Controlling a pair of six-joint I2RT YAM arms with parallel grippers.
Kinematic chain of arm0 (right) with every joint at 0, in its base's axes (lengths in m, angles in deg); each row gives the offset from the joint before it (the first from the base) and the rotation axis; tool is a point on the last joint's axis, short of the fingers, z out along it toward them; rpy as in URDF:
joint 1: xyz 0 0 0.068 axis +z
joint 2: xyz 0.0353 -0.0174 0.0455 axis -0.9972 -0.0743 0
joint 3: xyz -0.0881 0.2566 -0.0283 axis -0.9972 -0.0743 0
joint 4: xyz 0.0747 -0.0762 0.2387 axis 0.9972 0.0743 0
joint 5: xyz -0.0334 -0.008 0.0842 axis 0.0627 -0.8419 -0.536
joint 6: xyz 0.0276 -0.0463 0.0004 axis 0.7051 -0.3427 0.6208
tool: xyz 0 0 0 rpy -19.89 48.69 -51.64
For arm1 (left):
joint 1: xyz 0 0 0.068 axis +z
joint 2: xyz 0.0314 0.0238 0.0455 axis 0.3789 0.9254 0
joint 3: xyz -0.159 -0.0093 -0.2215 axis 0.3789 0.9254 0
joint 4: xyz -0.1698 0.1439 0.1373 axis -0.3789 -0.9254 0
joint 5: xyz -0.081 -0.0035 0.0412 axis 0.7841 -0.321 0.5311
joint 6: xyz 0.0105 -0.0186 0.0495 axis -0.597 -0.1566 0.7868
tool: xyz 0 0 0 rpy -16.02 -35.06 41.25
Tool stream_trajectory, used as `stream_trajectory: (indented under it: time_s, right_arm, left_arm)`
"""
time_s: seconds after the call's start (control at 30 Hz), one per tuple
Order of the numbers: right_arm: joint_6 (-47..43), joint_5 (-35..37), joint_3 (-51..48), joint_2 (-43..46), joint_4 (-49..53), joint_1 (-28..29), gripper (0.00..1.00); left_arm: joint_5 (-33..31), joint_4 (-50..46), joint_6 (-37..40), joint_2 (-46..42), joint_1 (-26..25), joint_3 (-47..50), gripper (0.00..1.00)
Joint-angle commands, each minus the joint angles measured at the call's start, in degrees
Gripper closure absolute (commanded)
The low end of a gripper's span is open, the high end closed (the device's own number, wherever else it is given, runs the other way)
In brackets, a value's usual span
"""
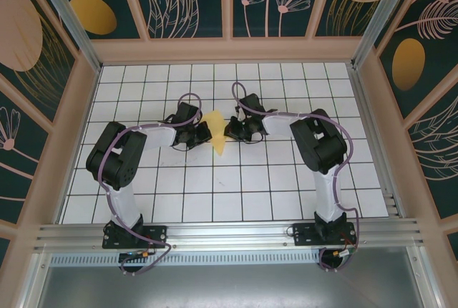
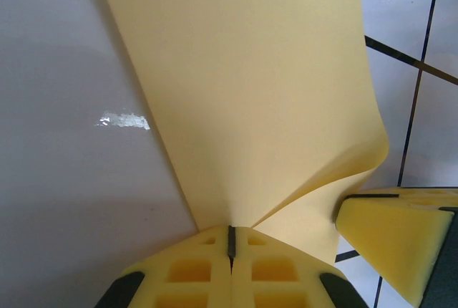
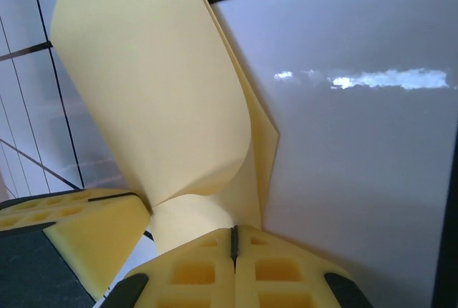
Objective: Fold a paper plane with a square sheet of paper (pick it up from the middle)
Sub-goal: Third fold the triangle at the center of the table.
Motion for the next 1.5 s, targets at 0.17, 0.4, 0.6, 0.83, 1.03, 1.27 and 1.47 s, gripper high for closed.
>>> stream_trajectory:
  time_s: [0.17,0.4,0.6,0.83,1.03,1.27,1.47]
  right_arm:
    - [-2.4,1.2,3.7,0.8,2.6,-0.9,1.0]
    - [-2.8,0.7,5.6,-1.1,2.7,-1.3,1.0]
    - [-3.4,-0.3,6.7,-3.3,3.1,-3.1,1.0]
    - [-3.6,0.5,7.1,-4.6,3.5,-3.5,1.0]
    - [-3.8,0.6,7.3,-3.3,3.4,-3.6,1.0]
    - [-5.7,0.3,5.2,3.6,2.0,-3.0,1.0]
    - [-6.3,-0.8,5.2,1.9,2.7,-0.5,1.0]
  left_arm:
    - [-3.6,-4.8,1.7,1.9,0.2,0.0,1.0]
    - [-3.5,-4.9,1.8,1.8,0.2,0.0,1.0]
    - [-3.4,-5.1,1.9,1.9,0.2,-1.5,1.0]
    - [-3.7,-5.3,2.1,1.8,0.2,-1.6,1.0]
    - [-3.9,-5.6,2.3,1.9,0.2,-1.8,1.0]
    - [-3.7,-5.7,2.4,2.0,0.2,-2.0,1.0]
    - [-3.8,-5.7,2.4,2.1,0.2,-2.2,1.0]
